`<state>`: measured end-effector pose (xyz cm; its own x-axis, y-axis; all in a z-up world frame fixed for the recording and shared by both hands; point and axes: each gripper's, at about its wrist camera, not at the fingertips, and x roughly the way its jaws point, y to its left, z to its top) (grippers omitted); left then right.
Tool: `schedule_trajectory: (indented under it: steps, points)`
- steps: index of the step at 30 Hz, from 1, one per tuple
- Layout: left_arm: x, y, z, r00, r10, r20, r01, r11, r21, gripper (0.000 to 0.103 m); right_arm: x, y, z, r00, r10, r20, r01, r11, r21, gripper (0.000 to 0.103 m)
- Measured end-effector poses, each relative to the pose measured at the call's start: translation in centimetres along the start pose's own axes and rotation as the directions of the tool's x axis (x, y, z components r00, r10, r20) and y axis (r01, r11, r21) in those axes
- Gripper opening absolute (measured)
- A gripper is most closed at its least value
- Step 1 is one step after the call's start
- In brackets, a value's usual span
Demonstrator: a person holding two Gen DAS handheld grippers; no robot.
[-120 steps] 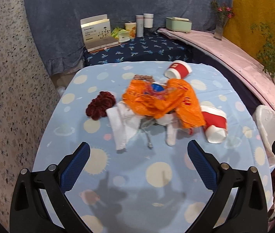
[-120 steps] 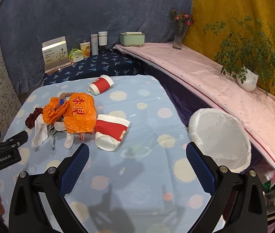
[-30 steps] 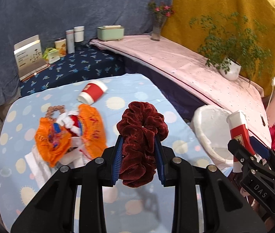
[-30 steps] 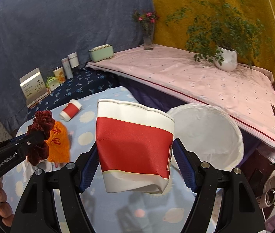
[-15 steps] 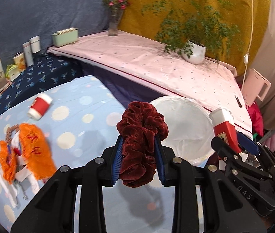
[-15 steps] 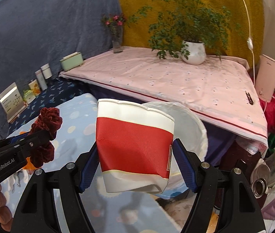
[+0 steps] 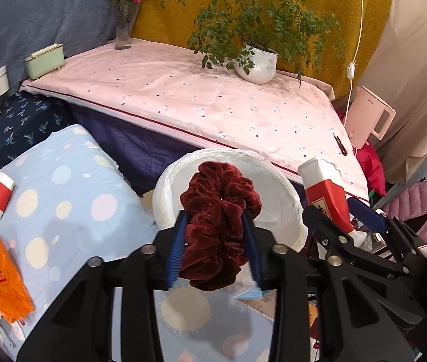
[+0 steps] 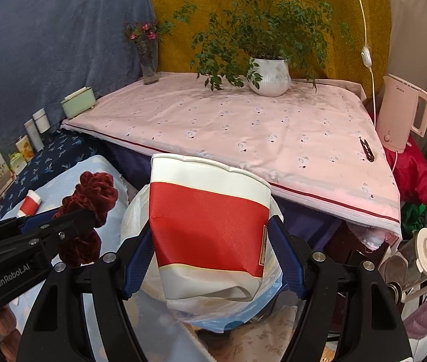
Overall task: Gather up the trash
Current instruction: 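Carry the scrunchie and cup over the trash bin with both tools, then open both tools to drop the scrunchie and cup into the bin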
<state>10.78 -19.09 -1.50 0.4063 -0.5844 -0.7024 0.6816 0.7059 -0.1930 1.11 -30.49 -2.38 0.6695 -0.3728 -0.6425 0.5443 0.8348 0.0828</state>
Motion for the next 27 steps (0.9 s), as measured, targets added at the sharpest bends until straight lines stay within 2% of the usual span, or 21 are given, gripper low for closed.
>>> schedule_trajectory:
  steps: [2, 5, 9, 20, 22, 27]
  points:
    - [0.3, 0.0, 0.3, 1.000, 0.012, 0.014, -0.012, 1.000, 0.002, 0.049, 0.6, -0.4, 0.3, 1.000, -0.007, -0.003, 0.007, 1.000, 0.009, 0.071]
    - [0.4, 0.4, 0.7, 0.999, 0.025, 0.027, -0.025, 1.000, -0.012, 0.068, 1.3, -0.7, 0.9, 1.000, -0.009, -0.001, 0.009, 1.000, 0.019, 0.071]
    - [0.0, 1.3, 0.8, 0.998, 0.053, 0.044, -0.052, 0.998, -0.022, 0.076, 2.0, -0.4, 1.4, 1.000, -0.011, 0.001, 0.011, 1.000, 0.012, 0.071]
    - [-1.0, 4.5, -0.1, 0.990, 0.127, 0.055, -0.122, 0.989, -0.083, 0.080, 3.6, 2.1, 1.5, 0.999, 0.031, -0.021, -0.031, 0.999, -0.018, 0.073]
    - [-1.2, 5.1, -0.4, 0.990, 0.133, 0.054, -0.127, 0.987, -0.099, 0.080, 3.4, 2.3, 1.5, 0.999, 0.036, -0.016, -0.036, 0.999, -0.017, 0.078]
    - [-1.9, 6.4, -1.0, 0.987, 0.151, 0.055, -0.143, 0.981, -0.127, 0.080, 2.6, 3.3, 1.6, 0.999, 0.048, -0.006, -0.048, 0.998, -0.029, 0.078]
